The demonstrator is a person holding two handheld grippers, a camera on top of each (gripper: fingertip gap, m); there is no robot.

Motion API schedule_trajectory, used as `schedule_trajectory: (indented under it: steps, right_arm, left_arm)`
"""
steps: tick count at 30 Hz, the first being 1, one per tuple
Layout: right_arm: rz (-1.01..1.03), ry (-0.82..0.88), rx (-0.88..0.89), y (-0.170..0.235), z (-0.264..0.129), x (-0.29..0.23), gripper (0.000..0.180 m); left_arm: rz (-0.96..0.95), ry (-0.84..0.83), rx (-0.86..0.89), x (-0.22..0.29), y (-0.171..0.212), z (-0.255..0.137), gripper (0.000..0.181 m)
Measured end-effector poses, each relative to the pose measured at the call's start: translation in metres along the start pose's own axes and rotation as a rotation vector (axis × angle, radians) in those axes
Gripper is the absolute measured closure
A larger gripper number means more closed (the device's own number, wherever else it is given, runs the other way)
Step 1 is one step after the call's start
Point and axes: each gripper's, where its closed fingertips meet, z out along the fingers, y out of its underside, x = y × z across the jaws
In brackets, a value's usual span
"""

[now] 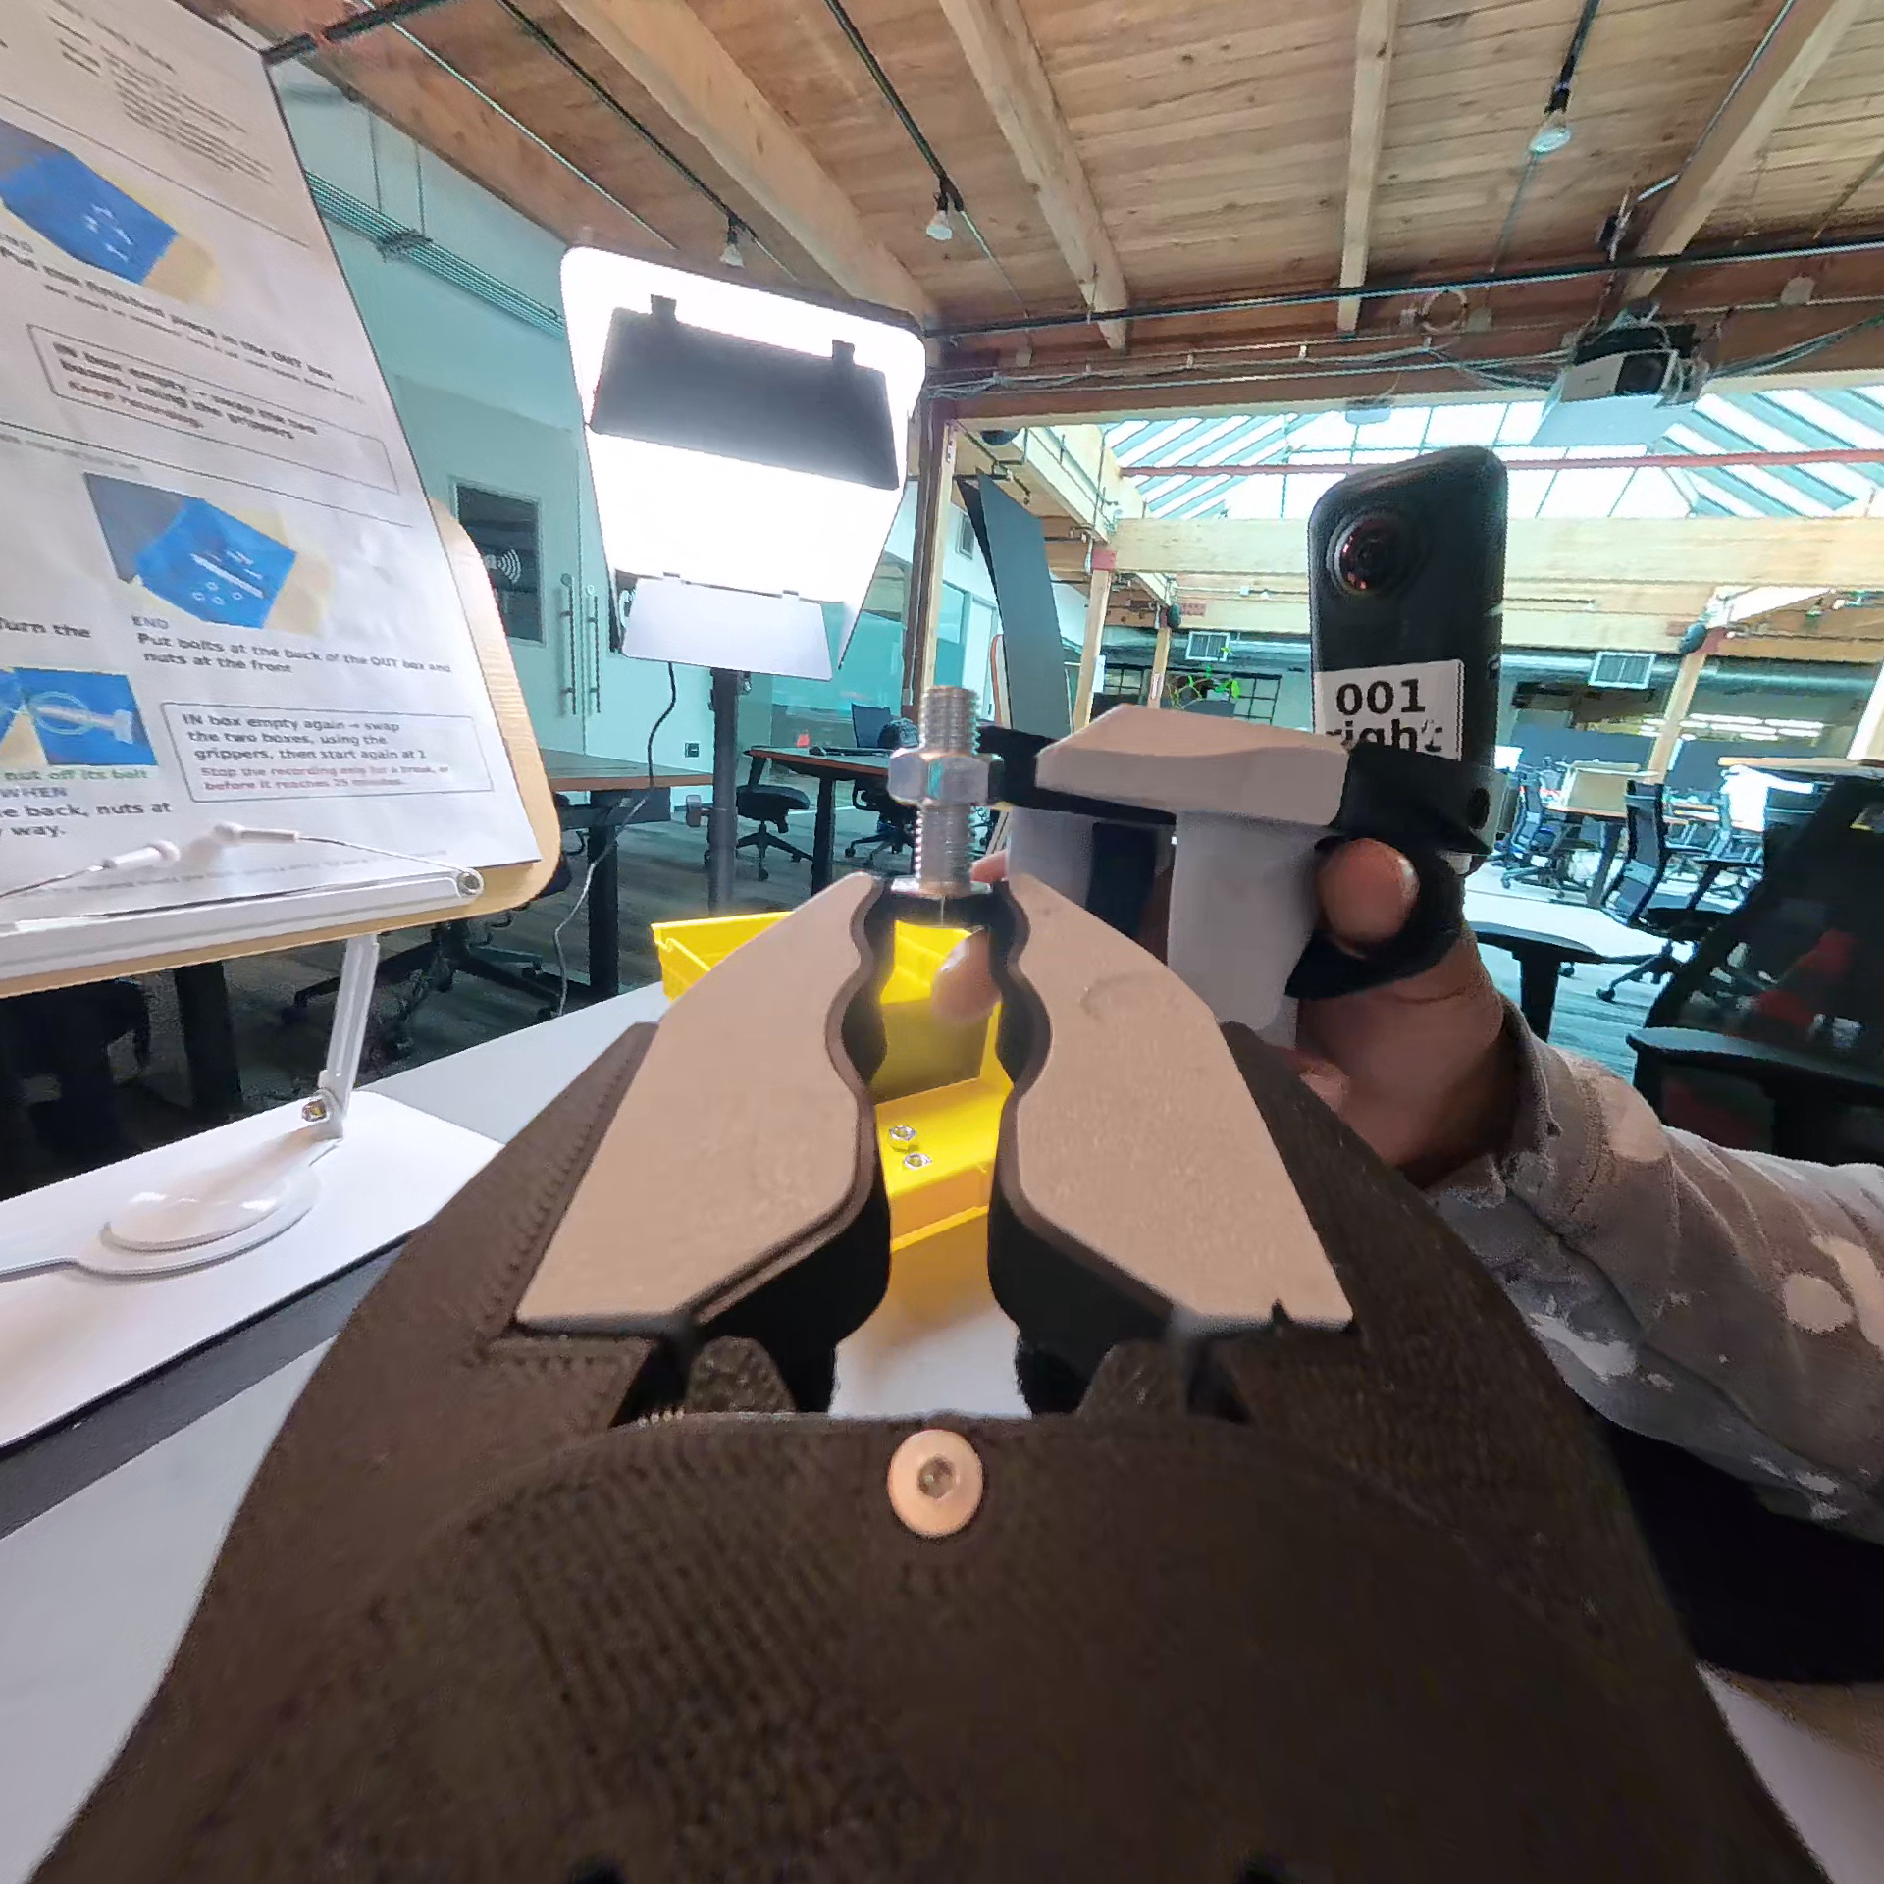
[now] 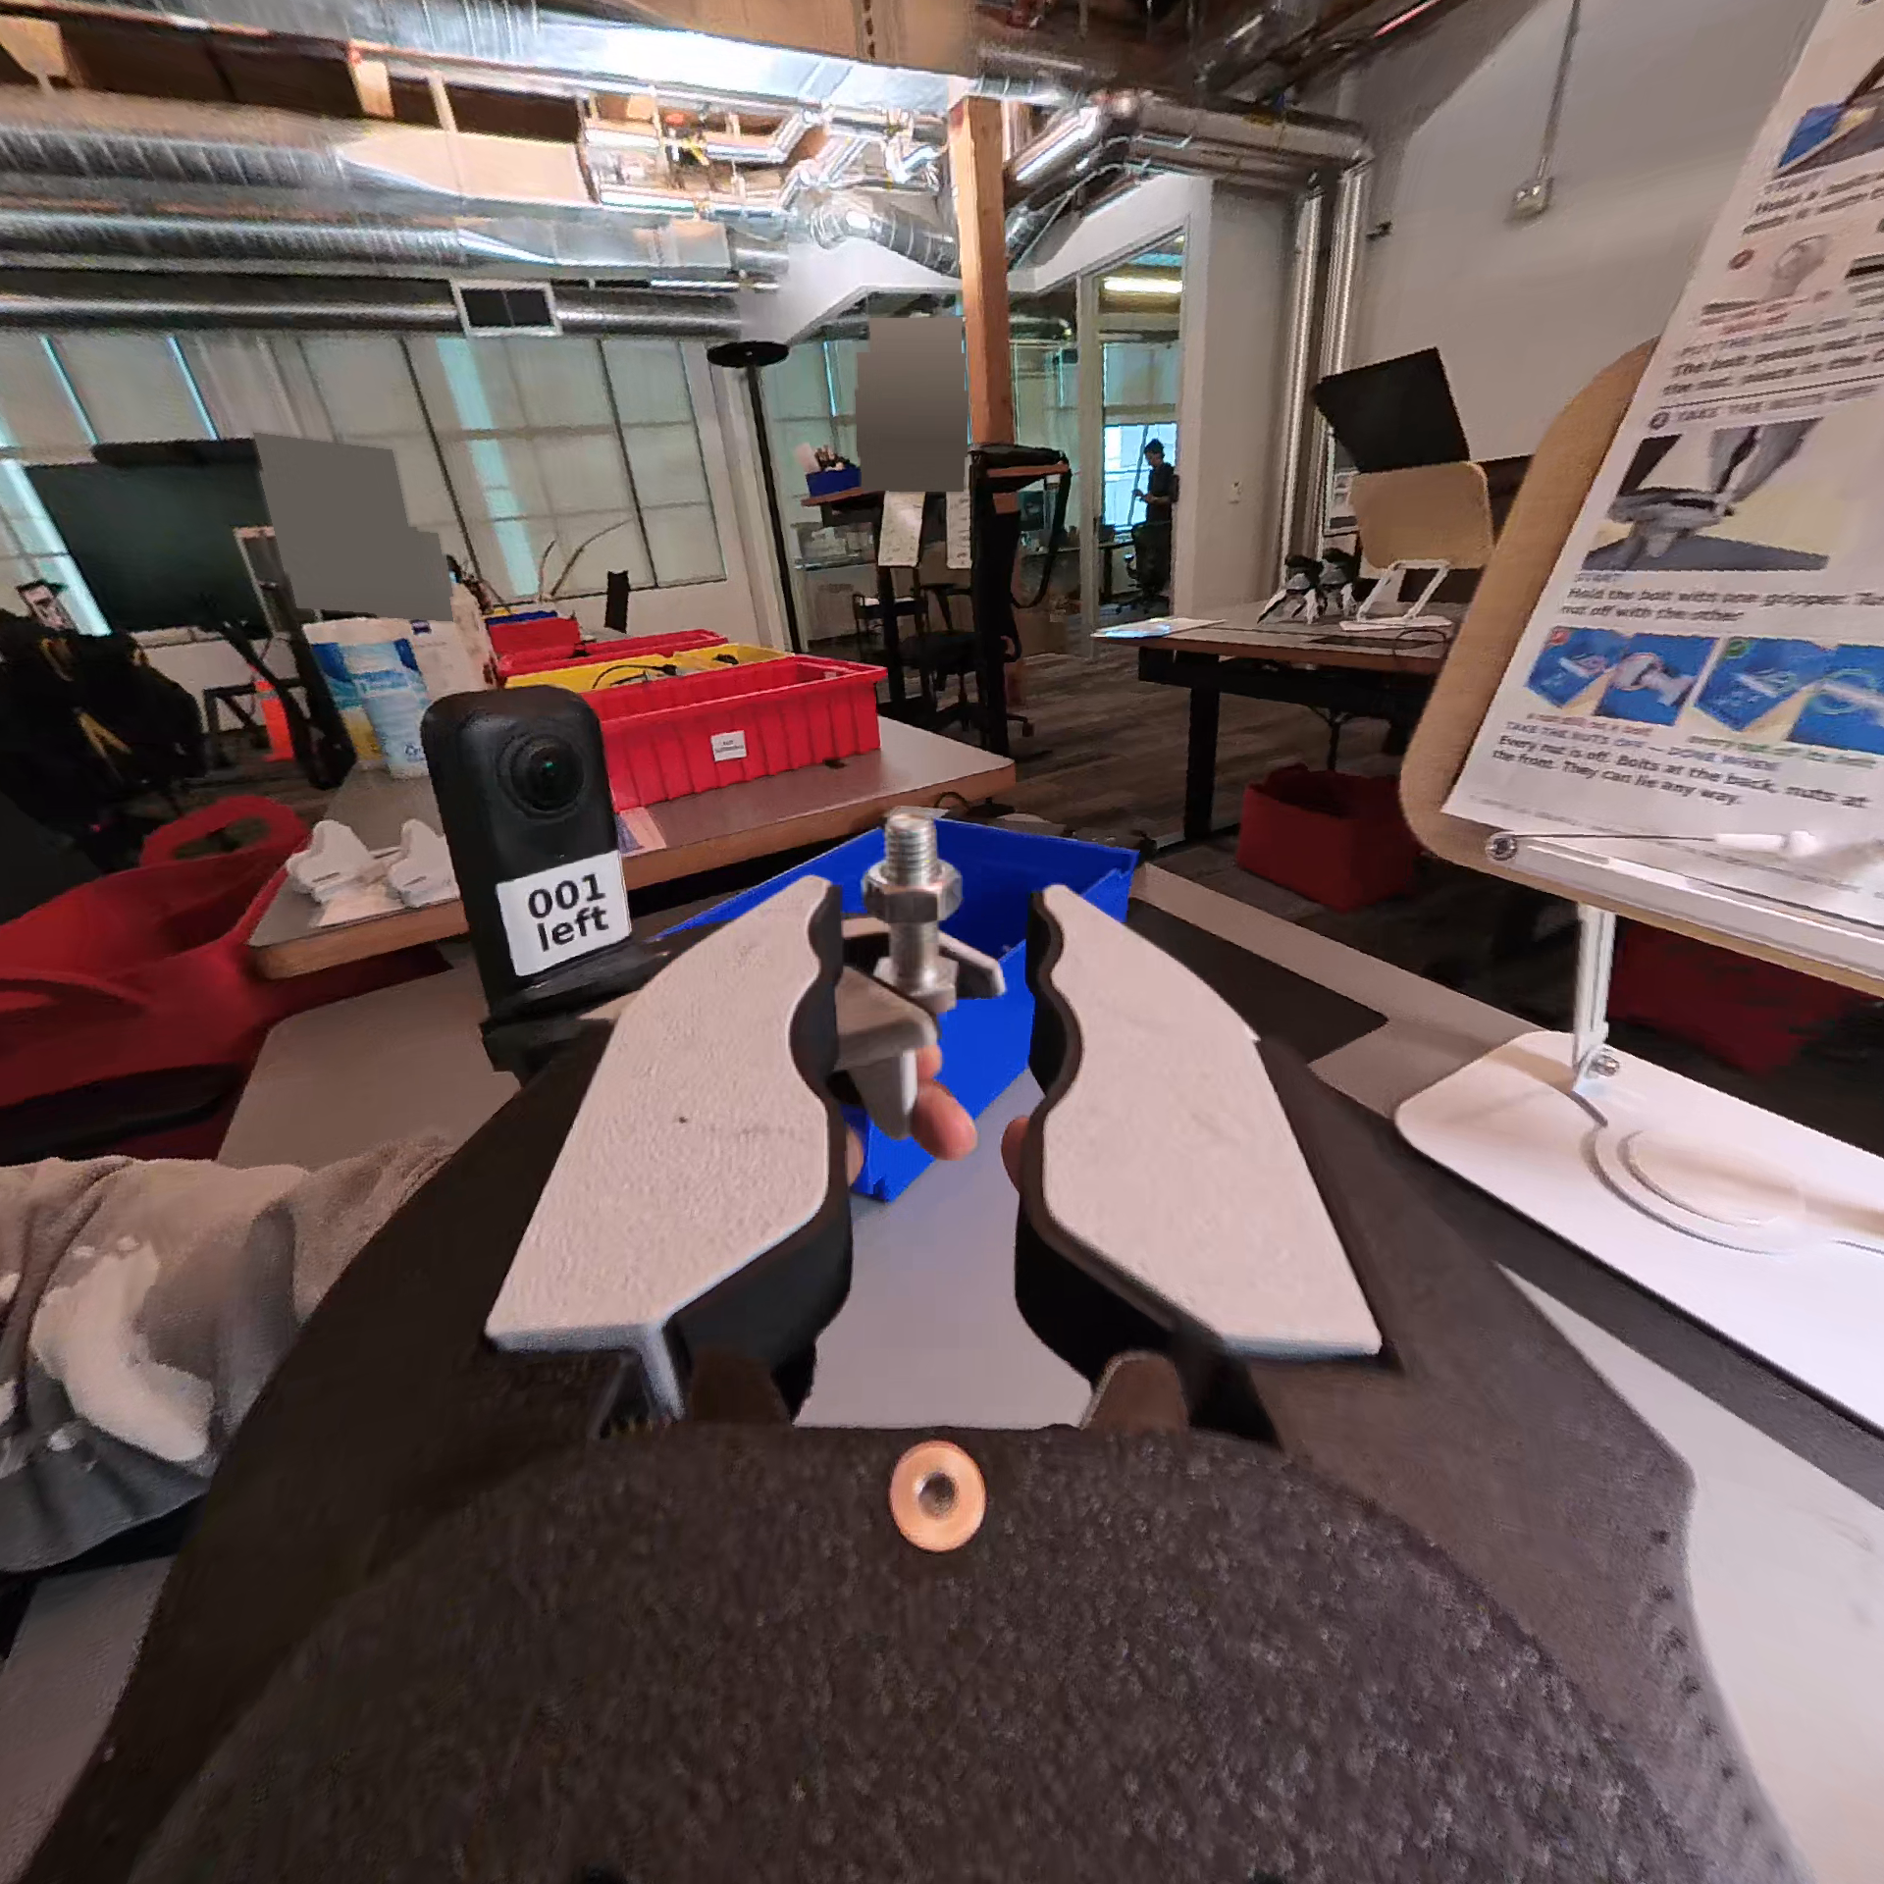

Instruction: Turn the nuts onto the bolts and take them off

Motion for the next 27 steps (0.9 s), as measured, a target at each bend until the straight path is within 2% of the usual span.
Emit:
schedule_trajectory:
  steps: [3,4,5,6,13,16,17,18,20,24,27]
  right_arm:
    - [0.012,0.006,-0.003,0.002,0.0,0.006,0.141]
    - [0.031,0.008,-0.004,0.0,-0.003,0.009,0.148]
    - [0.041,0.065,0.016,-0.003,-0.007,0.021,0.167]
    - [0.03,0.091,0.051,-0.009,-0.012,0.027,0.168]
    - [0.012,-0.015,0.003,-0.001,-0.001,-0.001,0.144]
    - [0.023,-0.014,0.009,-0.001,-0.002,0.002,0.145]
    - [0.049,0.021,0.021,-0.004,-0.005,0.011,0.163]
    - [0.053,0.051,0.05,-0.009,-0.01,0.02,0.165]
    - [0.051,0.054,0.053,-0.013,-0.015,0.025,0.161]
    - [0.025,-0.025,0.03,-0.01,-0.007,0.001,0.149]
    - [0.019,-0.045,0.011,-0.003,-0.001,-0.008,0.148]
  left_arm:
    - [0.007,0.006,-0.001,0.004,-0.001,0.001,0.162]
    - [-0.001,-0.002,0.009,0.001,-0.003,0.0,0.162]
    - [-0.012,0.007,0.038,0.0,-0.008,-0.003,0.162]
    - [-0.019,-0.001,0.042,-0.002,-0.01,-0.005,0.162]
    - [0.0,0.022,0.014,0.004,-0.003,0.0,0.162]
    - [0.001,0.024,0.031,0.007,-0.006,-0.001,0.162]
    - [-0.007,0.029,0.059,0.006,-0.012,-0.004,0.162]
    - [-0.017,0.024,0.076,0.003,-0.016,-0.006,0.162]
    - [-0.013,0.019,0.077,-0.001,-0.021,-0.008,0.162]
    - [-0.014,0.032,0.06,0.001,-0.014,-0.006,0.162]
    - [-0.007,0.062,0.051,0.011,-0.008,-0.002,0.162]
